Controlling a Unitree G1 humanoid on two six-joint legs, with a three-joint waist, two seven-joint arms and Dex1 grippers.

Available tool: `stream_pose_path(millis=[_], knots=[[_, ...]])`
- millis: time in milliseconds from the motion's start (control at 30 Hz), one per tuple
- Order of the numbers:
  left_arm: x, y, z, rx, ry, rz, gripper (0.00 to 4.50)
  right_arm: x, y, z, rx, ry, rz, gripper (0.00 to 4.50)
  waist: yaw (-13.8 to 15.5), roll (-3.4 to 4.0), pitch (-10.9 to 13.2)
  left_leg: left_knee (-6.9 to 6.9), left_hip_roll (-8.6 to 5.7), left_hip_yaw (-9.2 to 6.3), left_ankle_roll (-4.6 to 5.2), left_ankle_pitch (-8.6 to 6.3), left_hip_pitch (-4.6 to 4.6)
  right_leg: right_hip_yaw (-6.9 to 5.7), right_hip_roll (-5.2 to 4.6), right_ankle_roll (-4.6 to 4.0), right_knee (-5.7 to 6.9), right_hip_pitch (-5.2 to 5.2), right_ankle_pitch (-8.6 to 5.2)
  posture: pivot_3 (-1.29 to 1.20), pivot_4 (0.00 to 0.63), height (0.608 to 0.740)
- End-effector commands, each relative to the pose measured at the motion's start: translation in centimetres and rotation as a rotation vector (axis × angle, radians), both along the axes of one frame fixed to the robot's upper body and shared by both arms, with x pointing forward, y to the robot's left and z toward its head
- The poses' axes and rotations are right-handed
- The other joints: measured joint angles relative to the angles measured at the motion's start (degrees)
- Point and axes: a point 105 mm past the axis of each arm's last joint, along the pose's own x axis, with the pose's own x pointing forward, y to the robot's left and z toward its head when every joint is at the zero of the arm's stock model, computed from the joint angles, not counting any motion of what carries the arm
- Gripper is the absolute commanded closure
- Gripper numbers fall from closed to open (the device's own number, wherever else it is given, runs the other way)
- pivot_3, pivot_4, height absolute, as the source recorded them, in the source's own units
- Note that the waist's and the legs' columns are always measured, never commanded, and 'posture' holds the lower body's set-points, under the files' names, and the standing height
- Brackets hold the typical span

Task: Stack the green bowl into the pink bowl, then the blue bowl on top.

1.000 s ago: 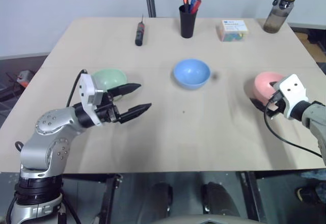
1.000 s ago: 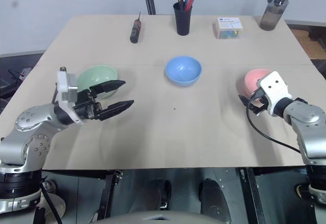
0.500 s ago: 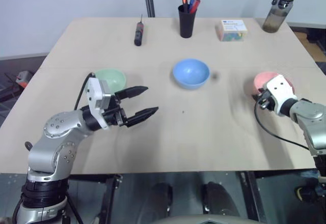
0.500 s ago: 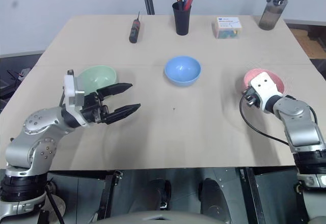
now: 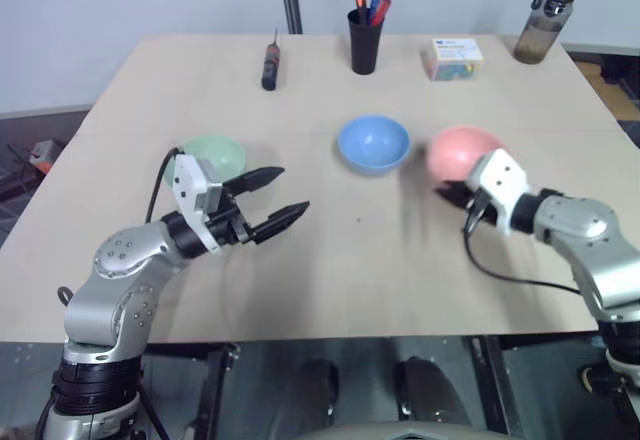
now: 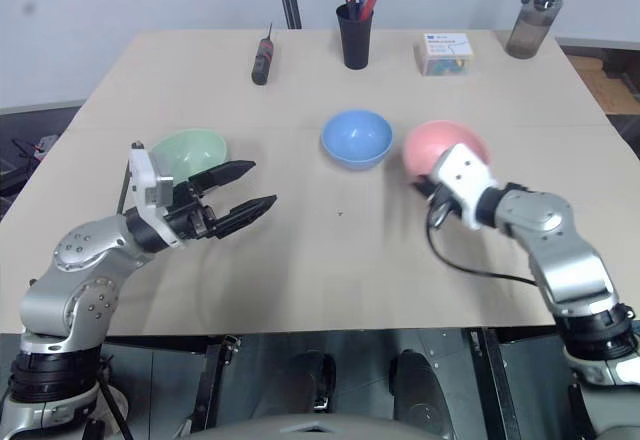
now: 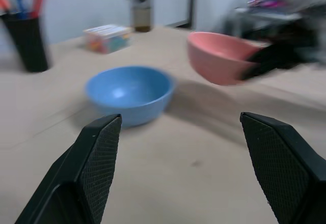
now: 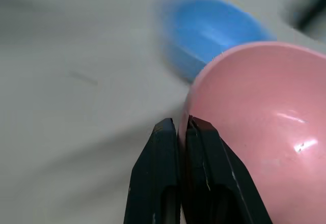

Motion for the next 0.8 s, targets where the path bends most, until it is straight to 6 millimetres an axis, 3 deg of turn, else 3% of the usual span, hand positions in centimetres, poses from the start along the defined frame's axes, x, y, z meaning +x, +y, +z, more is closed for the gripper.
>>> stream_pose_path(millis=[33,267,333,400,433,600,667,800], knots=[[0.3,-0.2,1.1,0.018,-0.064,0.014,0.53,-1.2,1.9,-0.4,-0.018,0.025,0.069,4.44,0.2,-0.01,0.0,0.02,-0.03,0.0,-0.01,0.0,-0.01,0.0,-0.03,0.0,0.0,0.0,0.0,0.0,0.15,0.74],[0.4,0.3,1.0,0.051,-0.062,0.043,0.53,-0.5,3.7,-1.9,-0.062,0.066,0.119,4.44,-0.1,0.0,0.0,0.01,-0.05,0.0,-0.24,0.14,-0.02,-0.02,-0.01,0.0,0.01,-0.04,0.0,0.0,0.15,0.74],[0.5,0.5,1.1,0.067,-0.069,0.066,0.53,-0.6,4.0,-2.4,-0.062,0.089,0.135,3.74,-0.1,0.0,0.0,-0.01,-0.04,-0.01,-0.24,0.14,-0.01,-0.02,0.0,0.0,0.01,-0.05,0.0,0.0,0.15,0.74],[0.6,0.7,1.2,0.078,-0.075,0.087,0.53,-0.5,4.0,-2.6,-0.066,0.096,0.141,3.43,-0.1,-0.01,0.0,-0.02,-0.04,0.0,-0.24,0.14,-0.02,-0.01,-0.01,0.0,0.0,-0.06,0.0,0.0,0.15,0.74],[0.7,1.0,1.2,0.098,-0.078,0.114,0.53,-0.5,3.9,-2.2,-0.049,0.104,0.142,2.92,-0.1,-0.01,0.0,-0.02,-0.04,0.0,-0.24,0.14,-0.02,-0.01,-0.01,0.0,0.0,-0.06,0.0,0.0,0.15,0.74],[1.8,3.6,0.9,0.339,-0.122,0.388,0.53,-0.4,2.9,0.8,0.017,0.066,0.133,0.97,-0.1,0.0,0.0,-0.02,-0.05,0.0,-0.21,0.12,-0.03,-0.01,-0.02,0.0,0.0,-0.06,0.0,0.0,0.15,0.74],[2.3,4.8,1.0,0.409,-0.089,0.49,0.53,0.0,2.7,3.5,0.105,-0.04,0.109,0.18,-0.1,-0.01,0.0,-0.04,-0.05,-0.02,-0.08,0.05,-0.02,-0.02,-0.01,0.0,0.01,-0.06,0.0,0.0,0.15,0.74],[3.2,5.9,0.7,0.666,-0.025,0.551,0.53,-0.8,2.5,6.7,0.188,-0.119,0.153,0.07,-0.1,-0.01,0.1,-0.04,-0.07,-0.04,-0.06,0.03,-0.05,-0.03,0.04,0.0,0.04,-0.07,0.0,0.0,0.15,0.74]])
